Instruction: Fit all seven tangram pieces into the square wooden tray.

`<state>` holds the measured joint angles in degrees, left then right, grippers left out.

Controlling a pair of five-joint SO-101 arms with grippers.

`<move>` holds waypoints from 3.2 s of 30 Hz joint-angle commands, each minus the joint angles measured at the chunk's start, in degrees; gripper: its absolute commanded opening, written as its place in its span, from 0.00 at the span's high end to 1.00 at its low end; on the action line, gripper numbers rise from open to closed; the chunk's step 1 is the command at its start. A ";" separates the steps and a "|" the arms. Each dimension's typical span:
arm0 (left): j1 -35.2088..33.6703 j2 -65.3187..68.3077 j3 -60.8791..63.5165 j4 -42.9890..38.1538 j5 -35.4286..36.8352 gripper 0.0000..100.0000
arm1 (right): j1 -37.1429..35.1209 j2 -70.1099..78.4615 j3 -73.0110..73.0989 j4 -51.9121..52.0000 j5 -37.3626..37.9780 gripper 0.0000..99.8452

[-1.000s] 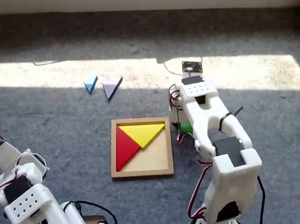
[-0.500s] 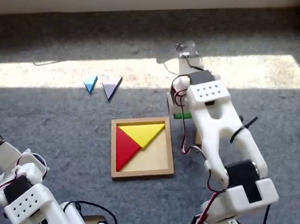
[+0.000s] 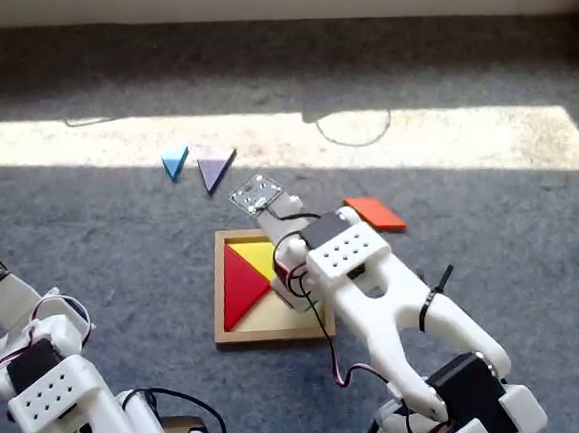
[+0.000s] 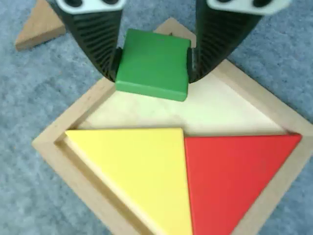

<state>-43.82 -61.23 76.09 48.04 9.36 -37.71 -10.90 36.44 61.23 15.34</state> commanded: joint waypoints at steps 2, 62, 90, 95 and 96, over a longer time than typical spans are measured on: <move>-0.57 -0.75 -1.63 -0.97 -0.35 1.00 | -1.45 -2.68 2.42 -7.96 2.81 0.97; -0.48 -0.75 -1.63 -1.05 -0.44 1.00 | 9.63 -9.45 -11.30 12.18 -6.15 0.83; -0.48 -0.75 -1.54 -1.05 -0.44 1.00 | 25.36 13.23 -6.20 3.82 11.16 0.73; -0.48 -0.75 -1.54 -1.05 -0.44 1.00 | 25.36 14.55 -6.11 3.82 11.25 0.73; -0.48 -0.75 -1.54 -1.05 -0.44 1.00 | 25.36 14.90 -6.11 3.82 11.25 0.73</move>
<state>-43.82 -61.23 76.09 48.04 9.36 -13.27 3.87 30.37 65.45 25.89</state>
